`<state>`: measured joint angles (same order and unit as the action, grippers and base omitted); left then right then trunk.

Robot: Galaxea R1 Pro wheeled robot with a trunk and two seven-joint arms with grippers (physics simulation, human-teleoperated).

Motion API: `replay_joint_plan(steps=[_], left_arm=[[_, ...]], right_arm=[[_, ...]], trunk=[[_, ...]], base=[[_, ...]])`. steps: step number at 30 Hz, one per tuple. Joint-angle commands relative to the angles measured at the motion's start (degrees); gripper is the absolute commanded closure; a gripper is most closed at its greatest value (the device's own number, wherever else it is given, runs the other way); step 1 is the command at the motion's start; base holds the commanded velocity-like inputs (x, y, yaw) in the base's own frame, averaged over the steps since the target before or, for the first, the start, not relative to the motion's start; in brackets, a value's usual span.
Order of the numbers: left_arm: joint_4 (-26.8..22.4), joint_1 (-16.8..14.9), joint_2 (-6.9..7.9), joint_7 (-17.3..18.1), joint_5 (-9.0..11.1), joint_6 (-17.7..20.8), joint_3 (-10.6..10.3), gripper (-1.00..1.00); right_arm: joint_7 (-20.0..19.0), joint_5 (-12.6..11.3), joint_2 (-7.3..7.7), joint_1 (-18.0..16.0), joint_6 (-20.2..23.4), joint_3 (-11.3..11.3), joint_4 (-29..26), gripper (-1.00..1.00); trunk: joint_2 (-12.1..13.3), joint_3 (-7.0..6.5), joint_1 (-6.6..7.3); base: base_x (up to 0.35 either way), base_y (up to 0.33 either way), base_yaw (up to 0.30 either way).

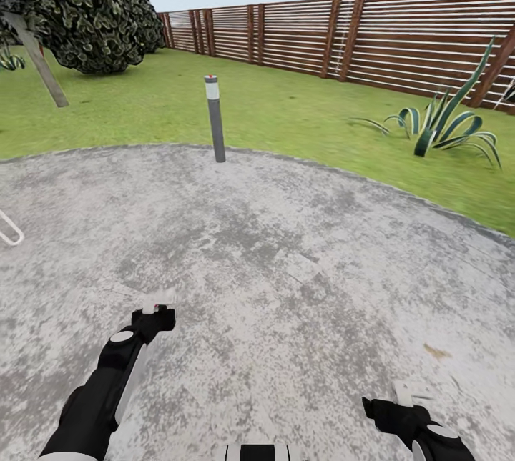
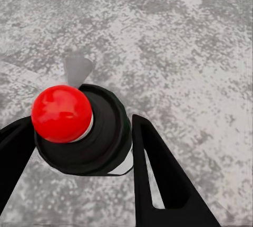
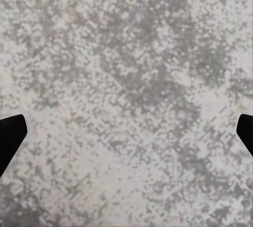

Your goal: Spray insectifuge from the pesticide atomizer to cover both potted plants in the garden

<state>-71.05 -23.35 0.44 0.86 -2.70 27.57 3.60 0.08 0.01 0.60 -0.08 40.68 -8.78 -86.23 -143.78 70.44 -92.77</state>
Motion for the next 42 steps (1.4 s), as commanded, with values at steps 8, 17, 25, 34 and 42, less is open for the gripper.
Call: replay_joint_plan(steps=[8, 17, 25, 34, 42], left_arm=[[-0.1, 0.0, 0.00, 0.1, -0.3, 0.3, 0.0, 1.00], [-0.1, 0.0, 0.00, 0.1, -0.3, 0.3, 0.0, 1.00], [-0.2, 0.0, 0.00, 0.1, -0.3, 0.3, 0.0, 1.00], [-0.1, 0.0, -0.10, 0.1, -0.2, 0.3, 0.0, 1.00], [-0.1, 0.0, -0.35, 0.1, -0.2, 0.3, 0.0, 1.00]], right_arm=[[0.0, 0.0, 0.01, 0.0, 0.3, 0.0, -0.1, -1.00], [0.0, 0.0, 0.01, 0.0, 0.3, 0.0, -0.1, -1.00], [0.0, 0.0, 0.01, 0.0, 0.3, 0.0, -0.1, -1.00], [0.0, 0.0, 0.01, 0.0, 0.3, 0.0, -0.1, -1.00], [0.0, 0.0, 0.01, 0.0, 0.3, 0.0, -0.1, -1.00]], trunk=[[-0.1, 1.35, -0.19], [-0.2, 1.41, -0.27], [-0.2, 0.78, -0.27], [-0.2, 0.05, -0.27], [-0.2, -0.83, -0.25]], base=[[0.000, 0.000, 0.187], [0.000, 0.000, 0.162], [0.005, 0.000, 0.112], [0.172, 0.000, 0.099], [0.018, 0.000, 0.097]])
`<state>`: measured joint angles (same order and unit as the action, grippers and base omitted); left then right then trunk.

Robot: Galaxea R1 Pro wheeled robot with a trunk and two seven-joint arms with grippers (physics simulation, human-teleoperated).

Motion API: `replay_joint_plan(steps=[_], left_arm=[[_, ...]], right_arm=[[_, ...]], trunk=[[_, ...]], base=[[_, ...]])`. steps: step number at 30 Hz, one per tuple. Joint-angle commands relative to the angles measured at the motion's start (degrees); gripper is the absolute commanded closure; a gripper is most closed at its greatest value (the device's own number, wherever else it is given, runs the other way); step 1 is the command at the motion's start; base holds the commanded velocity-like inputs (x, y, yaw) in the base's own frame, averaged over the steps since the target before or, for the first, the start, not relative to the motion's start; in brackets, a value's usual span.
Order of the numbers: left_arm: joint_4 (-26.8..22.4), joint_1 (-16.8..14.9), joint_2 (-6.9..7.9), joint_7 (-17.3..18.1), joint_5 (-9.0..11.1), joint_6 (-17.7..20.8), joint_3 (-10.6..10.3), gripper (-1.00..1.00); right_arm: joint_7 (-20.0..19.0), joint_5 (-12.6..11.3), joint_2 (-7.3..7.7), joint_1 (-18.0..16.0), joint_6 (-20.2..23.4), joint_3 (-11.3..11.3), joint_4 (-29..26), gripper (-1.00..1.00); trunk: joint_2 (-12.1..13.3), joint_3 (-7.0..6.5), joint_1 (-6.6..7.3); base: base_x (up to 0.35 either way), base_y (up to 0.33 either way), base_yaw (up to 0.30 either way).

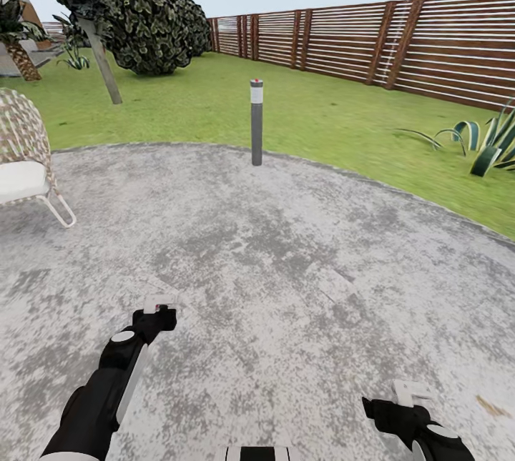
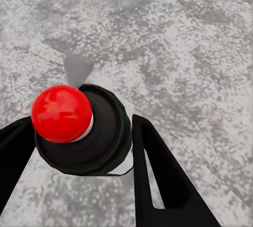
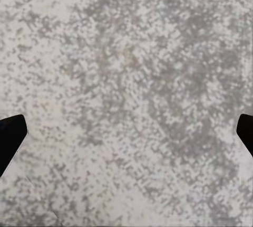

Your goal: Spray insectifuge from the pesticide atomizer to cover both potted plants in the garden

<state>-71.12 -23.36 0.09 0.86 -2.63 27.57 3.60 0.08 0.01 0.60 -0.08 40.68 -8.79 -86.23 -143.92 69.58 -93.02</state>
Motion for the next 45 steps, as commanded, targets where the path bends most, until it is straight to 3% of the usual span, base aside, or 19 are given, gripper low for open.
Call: replay_joint_plan(steps=[1, 11, 29, 35, 45], left_arm=[[-0.1, 0.0, 0.00, 0.1, -0.3, 0.3, 0.0, 1.00], [-0.1, 0.0, -0.01, 0.1, -0.3, 0.3, 0.0, 1.00], [0.0, 0.0, -0.44, 0.1, -0.3, 0.3, 0.0, 1.00], [0.0, 0.0, -0.45, 0.1, -0.3, 0.3, 0.0, 1.00], [0.0, 0.0, -0.45, 0.1, -0.3, 0.3, 0.0, 1.00]], right_arm=[[0.0, 0.0, 0.01, 0.0, 0.3, 0.0, -0.1, -1.00], [0.0, 0.0, 0.01, 0.0, 0.3, 0.0, -0.1, -1.00], [0.0, 0.0, 0.01, 0.0, 0.3, 0.0, 0.1, -1.00], [0.0, 0.0, 0.01, 0.0, 0.3, 0.0, 0.1, -1.00], [0.0, 0.0, 0.01, 0.0, 0.3, 0.0, 0.1, -1.00]], trunk=[[0.0, -0.27, 0.03], [0.1, -3.21, 0.29], [0.4, -7.25, 0.76], [0.4, -7.25, 0.76], [0.5, -9.47, 1.01]], base=[[0.001, 0.000, 0.097], [0.000, 0.000, 0.085], [0.000, 0.000, 0.003], [0.000, 0.000, 0.000], [0.000, 0.000, 0.000]])
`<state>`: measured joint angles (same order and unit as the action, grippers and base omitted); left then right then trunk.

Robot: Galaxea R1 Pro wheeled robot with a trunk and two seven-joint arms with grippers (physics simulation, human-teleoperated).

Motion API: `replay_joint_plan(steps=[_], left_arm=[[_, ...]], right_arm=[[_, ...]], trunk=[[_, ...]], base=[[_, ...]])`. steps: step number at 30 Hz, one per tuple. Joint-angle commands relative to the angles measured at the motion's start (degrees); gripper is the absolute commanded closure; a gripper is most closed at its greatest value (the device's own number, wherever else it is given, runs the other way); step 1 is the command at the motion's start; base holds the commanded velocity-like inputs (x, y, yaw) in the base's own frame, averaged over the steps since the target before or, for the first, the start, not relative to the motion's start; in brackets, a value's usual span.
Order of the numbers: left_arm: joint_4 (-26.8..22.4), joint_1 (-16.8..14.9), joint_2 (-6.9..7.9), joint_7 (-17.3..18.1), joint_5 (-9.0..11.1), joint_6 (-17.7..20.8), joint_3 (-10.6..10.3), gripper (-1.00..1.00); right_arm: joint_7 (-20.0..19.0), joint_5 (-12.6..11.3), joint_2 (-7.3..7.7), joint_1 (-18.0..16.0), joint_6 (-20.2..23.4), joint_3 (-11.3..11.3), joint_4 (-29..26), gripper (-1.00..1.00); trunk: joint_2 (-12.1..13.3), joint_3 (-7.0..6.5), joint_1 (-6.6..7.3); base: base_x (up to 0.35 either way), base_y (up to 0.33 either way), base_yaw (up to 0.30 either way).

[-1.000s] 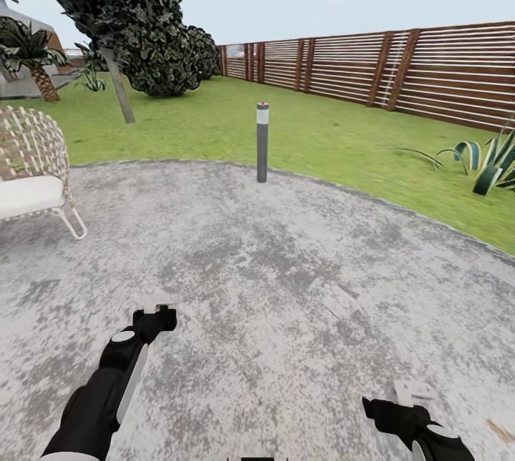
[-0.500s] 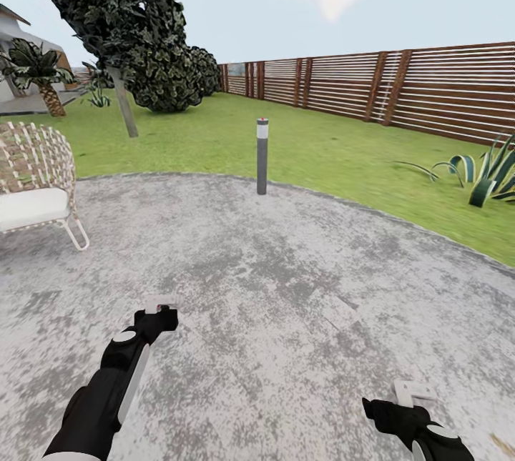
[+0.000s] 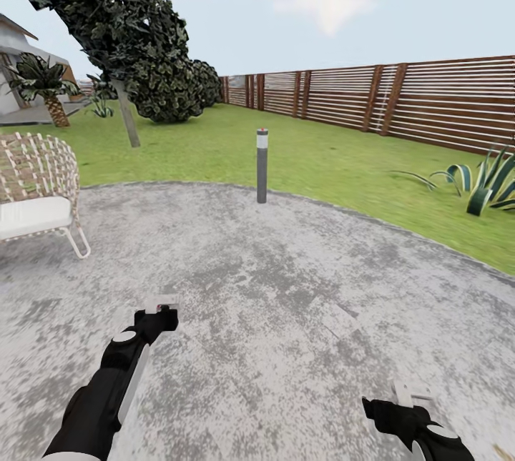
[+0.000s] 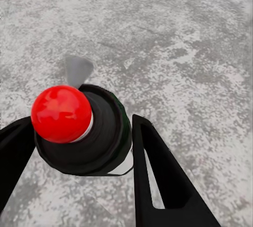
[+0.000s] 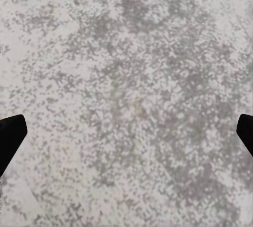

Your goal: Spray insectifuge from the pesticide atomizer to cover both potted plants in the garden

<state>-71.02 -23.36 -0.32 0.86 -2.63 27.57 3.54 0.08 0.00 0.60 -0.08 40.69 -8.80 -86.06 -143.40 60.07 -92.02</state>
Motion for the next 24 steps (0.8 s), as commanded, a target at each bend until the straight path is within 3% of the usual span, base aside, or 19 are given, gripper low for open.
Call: replay_joint_plan(steps=[1, 15, 24], left_arm=[[-0.1, 0.0, -0.03, 0.1, -0.3, 0.3, 0.1, 1.00], [-0.1, 0.0, -0.03, 0.1, -0.3, 0.2, 0.1, 1.00], [-0.1, 0.0, -0.03, 0.1, -0.2, 0.2, 0.1, 1.00]], right_arm=[[0.0, 0.0, 0.01, 0.0, 0.3, 0.0, -0.1, -1.00], [0.0, 0.0, 0.09, 0.0, 0.3, -0.1, -0.1, -1.00], [0.1, 0.0, 0.06, 0.0, 0.2, -0.1, -0.2, -1.00]], trunk=[[0.0, -0.18, 0.03], [0.0, -0.62, 0.09], [0.0, -0.62, 0.09]], base=[[0.000, 0.000, 0.000], [0.000, 0.000, 0.005], [0.147, 0.000, 0.205]])
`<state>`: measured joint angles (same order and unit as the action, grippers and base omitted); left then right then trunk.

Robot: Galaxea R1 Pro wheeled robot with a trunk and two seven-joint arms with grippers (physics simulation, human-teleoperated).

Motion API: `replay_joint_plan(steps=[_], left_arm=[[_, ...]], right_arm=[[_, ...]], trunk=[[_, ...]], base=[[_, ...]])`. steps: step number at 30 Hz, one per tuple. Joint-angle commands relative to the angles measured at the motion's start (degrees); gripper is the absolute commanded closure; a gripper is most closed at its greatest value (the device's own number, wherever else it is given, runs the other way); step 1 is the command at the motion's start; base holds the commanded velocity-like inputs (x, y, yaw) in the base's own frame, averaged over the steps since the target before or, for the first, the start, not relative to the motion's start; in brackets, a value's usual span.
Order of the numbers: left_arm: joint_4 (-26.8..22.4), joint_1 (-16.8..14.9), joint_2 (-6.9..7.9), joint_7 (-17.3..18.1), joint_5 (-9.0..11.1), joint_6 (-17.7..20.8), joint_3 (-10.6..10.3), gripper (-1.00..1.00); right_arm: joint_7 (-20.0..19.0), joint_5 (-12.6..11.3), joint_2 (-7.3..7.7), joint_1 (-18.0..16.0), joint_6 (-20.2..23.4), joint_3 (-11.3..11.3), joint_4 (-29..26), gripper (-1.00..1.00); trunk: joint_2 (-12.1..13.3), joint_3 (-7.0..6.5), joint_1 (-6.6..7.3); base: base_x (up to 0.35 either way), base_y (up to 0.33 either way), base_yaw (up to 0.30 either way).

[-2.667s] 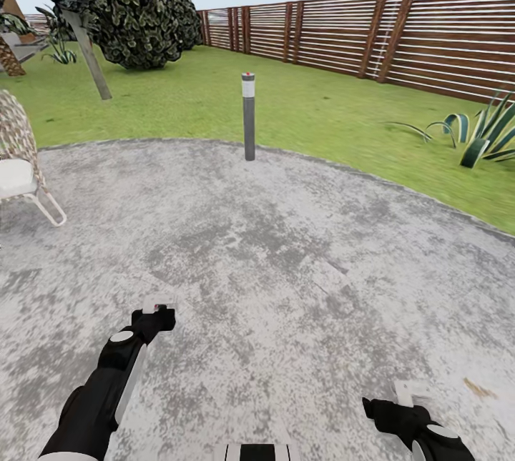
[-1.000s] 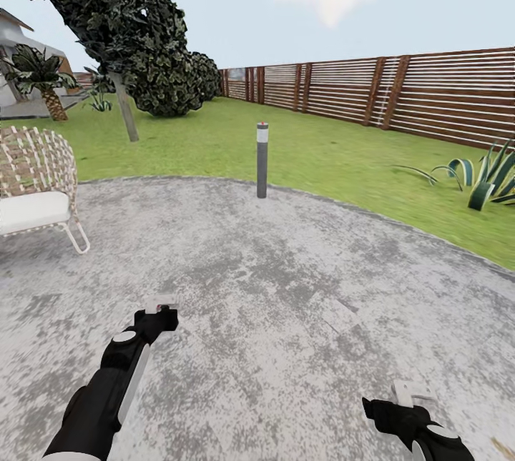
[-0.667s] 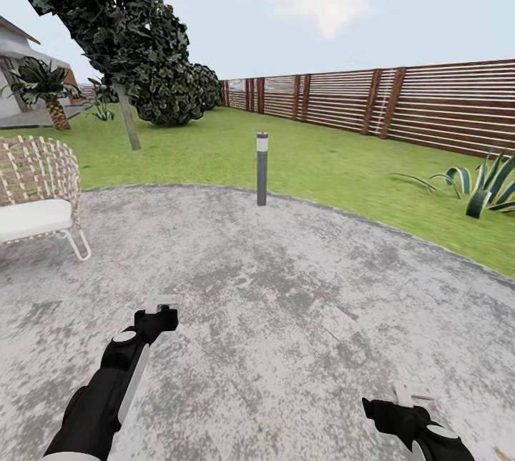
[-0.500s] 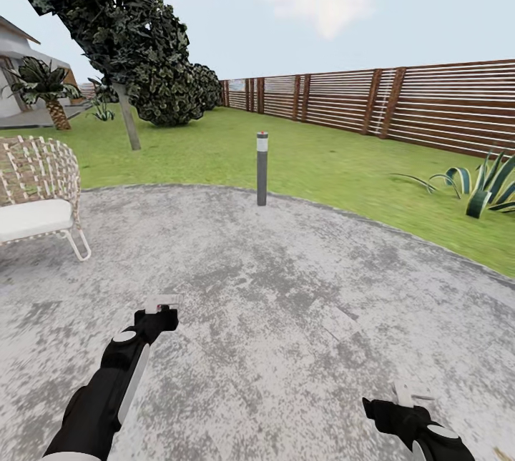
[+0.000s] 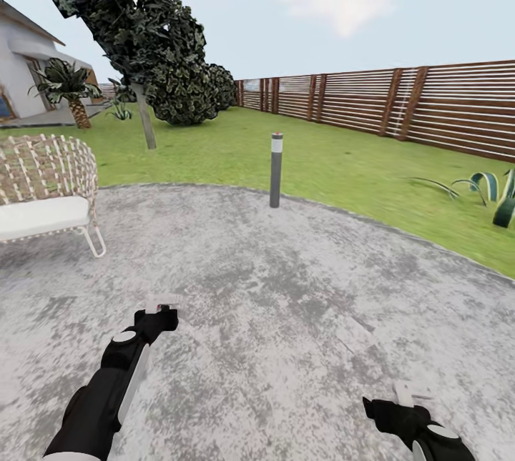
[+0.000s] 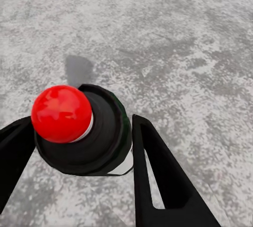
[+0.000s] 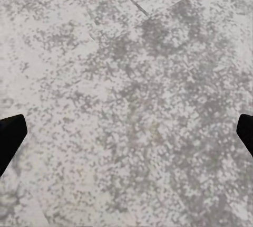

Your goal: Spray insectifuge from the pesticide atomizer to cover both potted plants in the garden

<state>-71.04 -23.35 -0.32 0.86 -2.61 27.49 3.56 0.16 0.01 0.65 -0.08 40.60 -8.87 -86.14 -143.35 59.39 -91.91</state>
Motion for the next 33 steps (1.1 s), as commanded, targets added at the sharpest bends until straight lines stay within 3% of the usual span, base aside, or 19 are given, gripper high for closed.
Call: replay_joint_plan(steps=[1, 9, 21, 27, 33], left_arm=[[-0.1, 0.0, -0.03, 0.1, -0.2, 0.3, 0.0, 1.00], [0.0, 0.0, -0.06, 0.1, -0.2, 0.3, 0.0, 1.00], [0.0, 0.0, -0.11, 0.1, -0.2, 0.3, 0.0, 1.00], [0.0, 0.0, -0.12, 0.1, -0.2, 0.3, 0.0, 1.00], [0.0, 0.0, -0.12, 0.1, -0.2, 0.3, 0.0, 1.00]], right_arm=[[0.0, 0.0, 0.00, 0.0, 0.3, 0.0, -0.1, -1.00], [0.0, 0.0, -0.09, 0.0, 0.3, 0.1, 0.0, -1.00], [-0.1, 0.0, -0.04, 0.0, 0.4, 0.1, 0.0, -1.00], [-0.1, 0.0, -0.03, 0.0, 0.4, 0.1, 0.0, -1.00], [-0.1, 0.0, 0.03, 0.0, 0.4, 0.1, 0.0, -1.00]], trunk=[[0.0, 0.06, -0.02], [0.0, 0.06, -0.02], [0.0, 0.06, -0.02], [0.0, 0.06, -0.02], [0.0, 0.06, -0.02]], base=[[0.307, 0.000, 0.252], [0.321, 0.000, 0.241], [0.324, 0.000, 0.039], [0.323, 0.000, 0.222], [0.106, 0.000, 0.243]])
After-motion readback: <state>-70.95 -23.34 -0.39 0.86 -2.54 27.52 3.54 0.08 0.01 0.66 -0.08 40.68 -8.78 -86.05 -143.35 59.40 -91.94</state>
